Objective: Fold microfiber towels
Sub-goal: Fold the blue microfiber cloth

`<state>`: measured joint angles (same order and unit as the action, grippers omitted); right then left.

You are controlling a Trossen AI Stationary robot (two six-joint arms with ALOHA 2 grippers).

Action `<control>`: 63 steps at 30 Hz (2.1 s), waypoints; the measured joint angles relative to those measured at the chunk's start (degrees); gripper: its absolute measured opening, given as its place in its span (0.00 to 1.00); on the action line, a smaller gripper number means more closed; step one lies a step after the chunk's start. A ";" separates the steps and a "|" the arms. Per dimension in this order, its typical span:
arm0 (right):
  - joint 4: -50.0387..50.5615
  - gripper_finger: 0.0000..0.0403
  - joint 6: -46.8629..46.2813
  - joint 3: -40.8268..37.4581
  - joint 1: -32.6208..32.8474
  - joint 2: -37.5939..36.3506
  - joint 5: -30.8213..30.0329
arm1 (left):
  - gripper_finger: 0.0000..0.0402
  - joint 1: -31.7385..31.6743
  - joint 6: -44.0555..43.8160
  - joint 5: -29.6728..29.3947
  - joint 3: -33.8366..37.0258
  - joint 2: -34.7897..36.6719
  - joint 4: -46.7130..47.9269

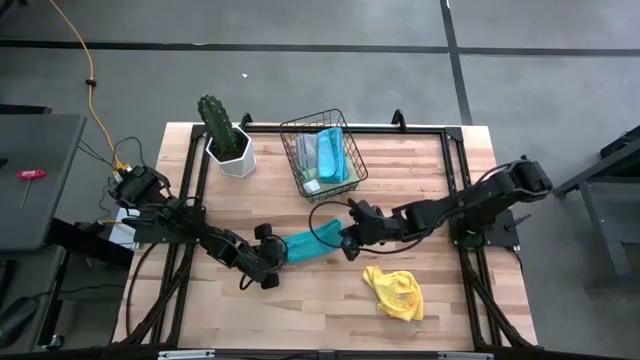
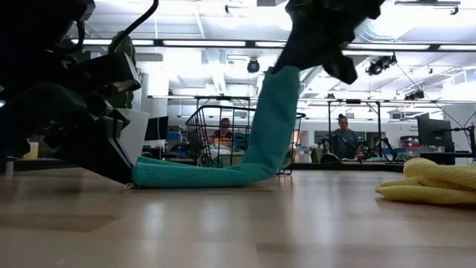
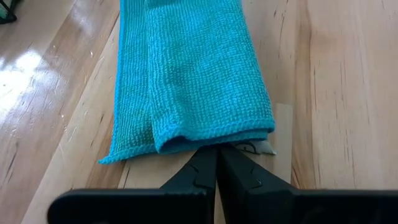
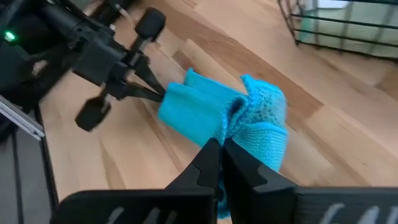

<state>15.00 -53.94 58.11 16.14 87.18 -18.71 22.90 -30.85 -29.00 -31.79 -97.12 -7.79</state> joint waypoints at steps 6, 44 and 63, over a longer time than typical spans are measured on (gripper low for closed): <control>-7.53 0.00 0.46 -0.01 0.00 4.43 0.10 | 0.00 0.00 0.00 -0.04 0.04 -0.02 0.00; -47.67 0.00 6.48 7.61 -0.79 32.16 3.28 | 0.00 0.02 1.09 -0.28 0.11 -0.11 -0.22; -46.47 0.13 4.95 9.50 -1.20 34.11 2.25 | 0.00 0.02 1.11 -0.32 0.11 -0.11 -0.21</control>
<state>-31.47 -48.99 67.61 14.94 121.30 -16.47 22.92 -29.74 -29.32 -31.68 -97.23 -8.00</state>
